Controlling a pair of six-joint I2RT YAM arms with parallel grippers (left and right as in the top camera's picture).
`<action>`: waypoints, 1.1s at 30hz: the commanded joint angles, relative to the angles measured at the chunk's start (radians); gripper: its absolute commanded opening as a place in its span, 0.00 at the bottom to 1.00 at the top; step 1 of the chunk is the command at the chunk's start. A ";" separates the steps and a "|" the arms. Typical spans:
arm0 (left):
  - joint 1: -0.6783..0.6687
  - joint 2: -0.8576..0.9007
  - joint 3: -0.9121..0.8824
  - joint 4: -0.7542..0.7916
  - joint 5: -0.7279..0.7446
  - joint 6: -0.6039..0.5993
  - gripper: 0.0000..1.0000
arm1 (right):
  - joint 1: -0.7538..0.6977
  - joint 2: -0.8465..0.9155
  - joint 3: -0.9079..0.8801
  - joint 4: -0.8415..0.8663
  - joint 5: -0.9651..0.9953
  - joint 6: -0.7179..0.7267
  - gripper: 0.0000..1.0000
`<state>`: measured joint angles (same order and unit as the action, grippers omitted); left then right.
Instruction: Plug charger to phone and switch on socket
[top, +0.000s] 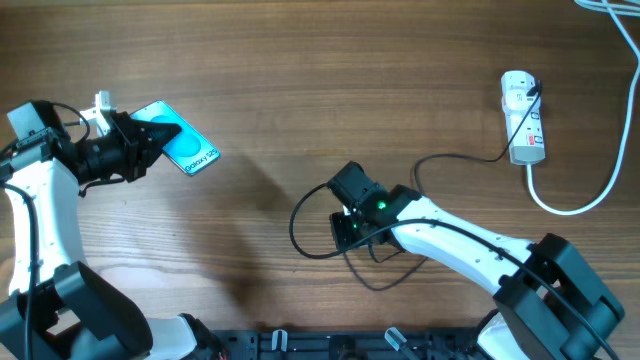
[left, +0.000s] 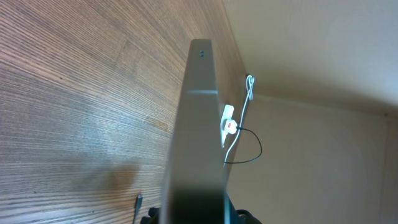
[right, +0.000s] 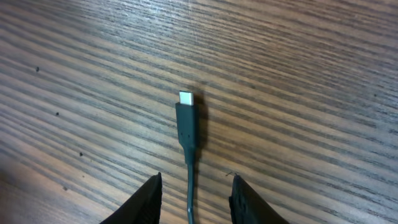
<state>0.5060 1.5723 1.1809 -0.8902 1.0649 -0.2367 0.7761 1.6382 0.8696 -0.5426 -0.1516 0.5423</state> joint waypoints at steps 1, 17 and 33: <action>0.000 -0.020 0.008 0.002 0.047 0.024 0.04 | 0.006 0.048 -0.008 0.022 0.031 0.014 0.35; 0.000 -0.020 0.008 0.003 0.046 0.024 0.04 | 0.006 0.170 0.042 -0.050 -0.022 -0.012 0.20; 0.000 -0.022 0.008 0.091 0.293 0.050 0.04 | -0.156 -0.143 0.042 -0.077 -0.585 -0.332 0.04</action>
<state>0.5060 1.5723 1.1809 -0.7975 1.2800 -0.2199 0.6262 1.5139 0.9092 -0.6182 -0.6285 0.2882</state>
